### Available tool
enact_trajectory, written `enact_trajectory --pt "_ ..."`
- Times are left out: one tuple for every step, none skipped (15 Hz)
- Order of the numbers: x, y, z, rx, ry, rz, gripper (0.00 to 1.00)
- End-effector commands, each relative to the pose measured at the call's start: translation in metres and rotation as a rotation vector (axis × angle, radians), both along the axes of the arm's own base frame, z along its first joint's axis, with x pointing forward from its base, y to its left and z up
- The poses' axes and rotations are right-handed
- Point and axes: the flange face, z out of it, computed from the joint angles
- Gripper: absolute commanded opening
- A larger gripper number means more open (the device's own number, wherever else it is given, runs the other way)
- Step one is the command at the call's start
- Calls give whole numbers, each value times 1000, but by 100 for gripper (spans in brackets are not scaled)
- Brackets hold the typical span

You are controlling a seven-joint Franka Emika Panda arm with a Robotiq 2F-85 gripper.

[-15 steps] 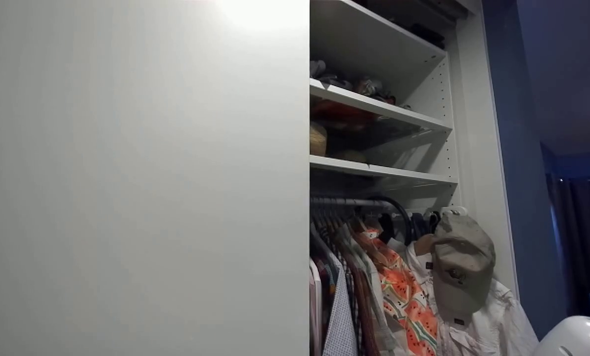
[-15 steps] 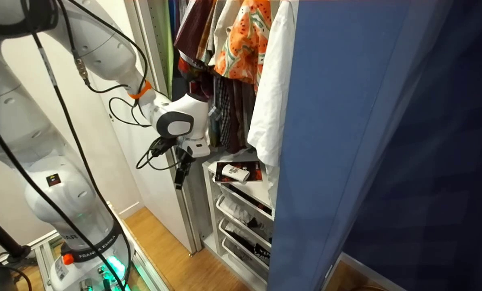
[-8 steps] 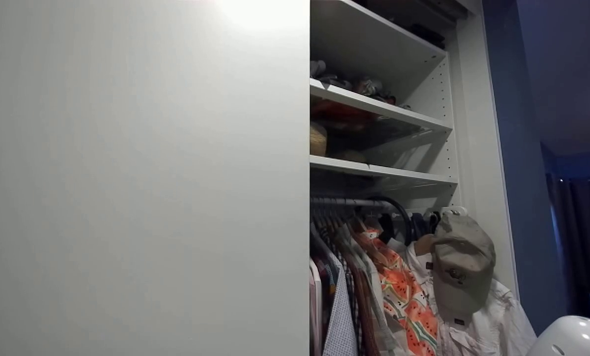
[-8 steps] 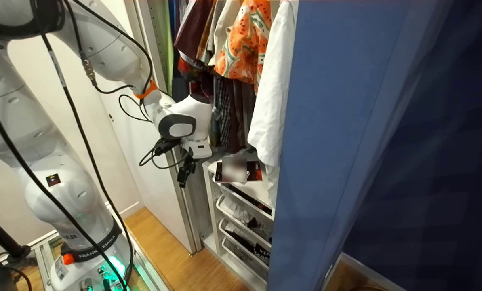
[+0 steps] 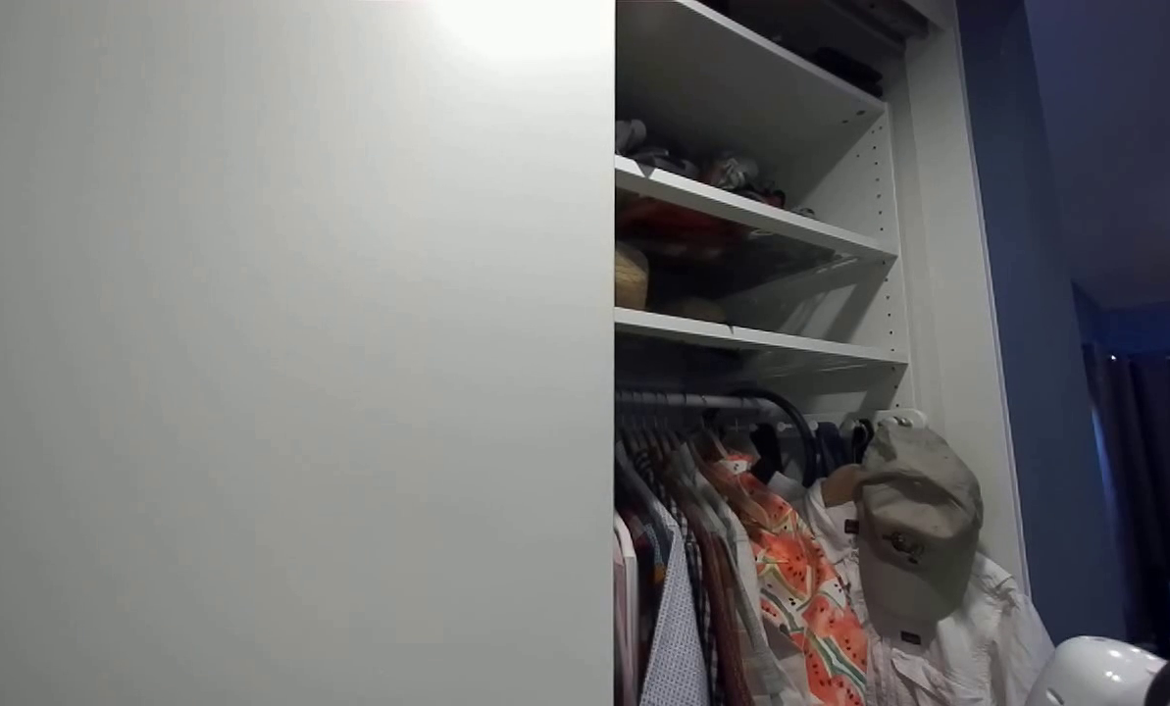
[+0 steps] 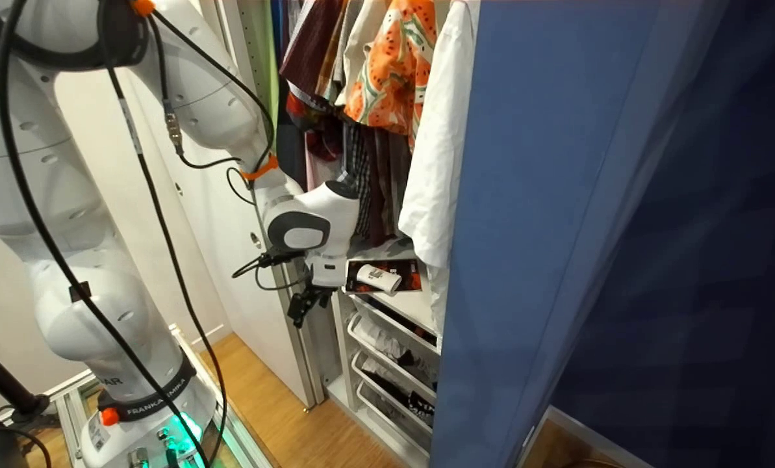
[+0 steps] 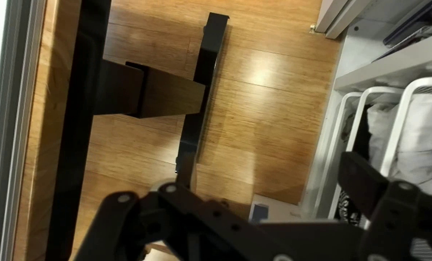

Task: Pull the first white tray from the top outwards

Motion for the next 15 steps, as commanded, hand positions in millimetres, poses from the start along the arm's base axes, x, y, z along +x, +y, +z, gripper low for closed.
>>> enact_trajectory --pt "-14 -21 -47 -74 59 -129 100" --pt "-17 -22 -59 -102 55 -163 100" --pt "-17 -22 -70 -150 36 -204 100" --pt "-17 -20 -80 -188 7 -230 100" --pt "-16 -17 -88 -229 -20 -252 100" --pt "-16 -13 -95 -270 -51 -273 100" --pt "-16 -8 -102 -315 -78 -290 100" --pt "-18 -5 -109 -361 -103 -305 100" --pt "-20 -2 -116 -405 -127 -319 100" --pt "-22 0 -120 -449 -150 -343 100" --pt "-23 3 -122 -490 -168 -380 100" --pt "-20 1 -116 -413 -121 -334 100" --pt "-22 6 -121 -434 -121 -325 100" --pt "-22 9 -123 -434 -119 -317 100" --pt "-21 9 -123 -432 -119 -316 100"
